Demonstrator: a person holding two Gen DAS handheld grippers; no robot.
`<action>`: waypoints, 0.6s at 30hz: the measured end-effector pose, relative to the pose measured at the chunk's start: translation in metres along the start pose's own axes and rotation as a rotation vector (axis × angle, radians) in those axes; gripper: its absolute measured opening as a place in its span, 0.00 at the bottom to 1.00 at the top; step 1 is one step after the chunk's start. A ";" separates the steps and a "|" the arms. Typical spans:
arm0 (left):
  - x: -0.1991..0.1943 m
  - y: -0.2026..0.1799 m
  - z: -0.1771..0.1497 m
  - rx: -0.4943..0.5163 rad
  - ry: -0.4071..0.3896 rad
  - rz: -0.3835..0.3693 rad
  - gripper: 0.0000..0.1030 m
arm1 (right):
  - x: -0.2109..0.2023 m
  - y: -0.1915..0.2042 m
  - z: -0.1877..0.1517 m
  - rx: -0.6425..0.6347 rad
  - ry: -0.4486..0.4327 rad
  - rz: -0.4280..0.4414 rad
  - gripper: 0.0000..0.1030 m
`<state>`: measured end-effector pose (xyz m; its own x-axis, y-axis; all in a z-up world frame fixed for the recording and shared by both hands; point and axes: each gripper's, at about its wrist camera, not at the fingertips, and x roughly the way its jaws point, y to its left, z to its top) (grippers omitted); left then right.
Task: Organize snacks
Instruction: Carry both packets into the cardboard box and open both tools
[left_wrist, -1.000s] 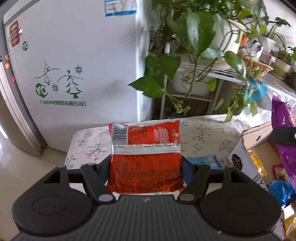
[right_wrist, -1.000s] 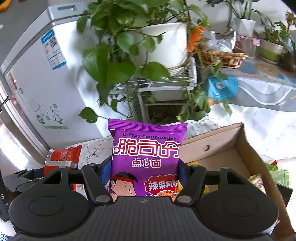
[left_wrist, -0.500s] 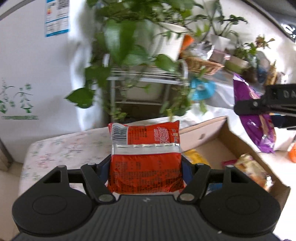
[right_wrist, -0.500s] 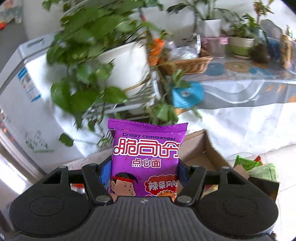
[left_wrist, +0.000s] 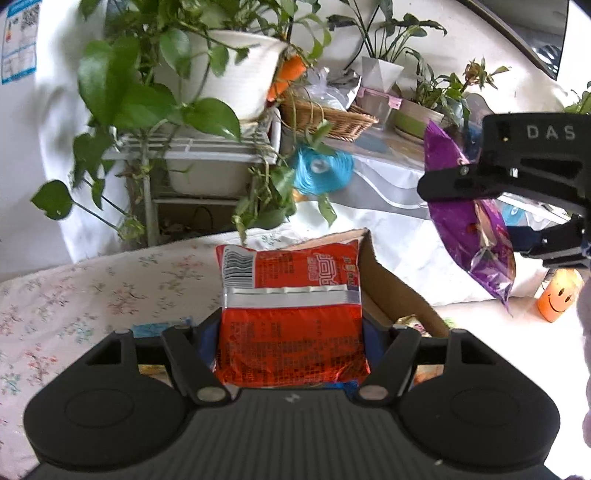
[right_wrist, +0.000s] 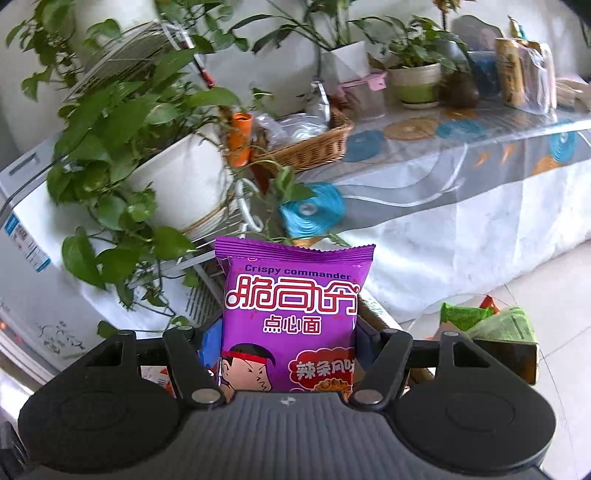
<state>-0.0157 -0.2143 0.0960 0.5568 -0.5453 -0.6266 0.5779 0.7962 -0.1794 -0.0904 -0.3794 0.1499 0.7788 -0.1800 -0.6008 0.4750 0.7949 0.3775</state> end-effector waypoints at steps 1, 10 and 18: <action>0.003 -0.002 0.000 -0.006 0.004 -0.002 0.69 | 0.000 -0.002 0.000 0.009 0.002 -0.007 0.71; 0.028 -0.019 0.004 -0.003 0.064 0.001 0.73 | 0.008 -0.011 0.000 0.086 0.021 -0.046 0.72; 0.022 -0.018 0.008 -0.011 0.050 0.010 0.81 | 0.006 -0.014 0.001 0.120 -0.012 -0.070 0.87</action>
<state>-0.0095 -0.2429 0.0913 0.5319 -0.5234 -0.6657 0.5652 0.8048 -0.1811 -0.0918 -0.3921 0.1413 0.7467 -0.2401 -0.6204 0.5734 0.7051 0.4173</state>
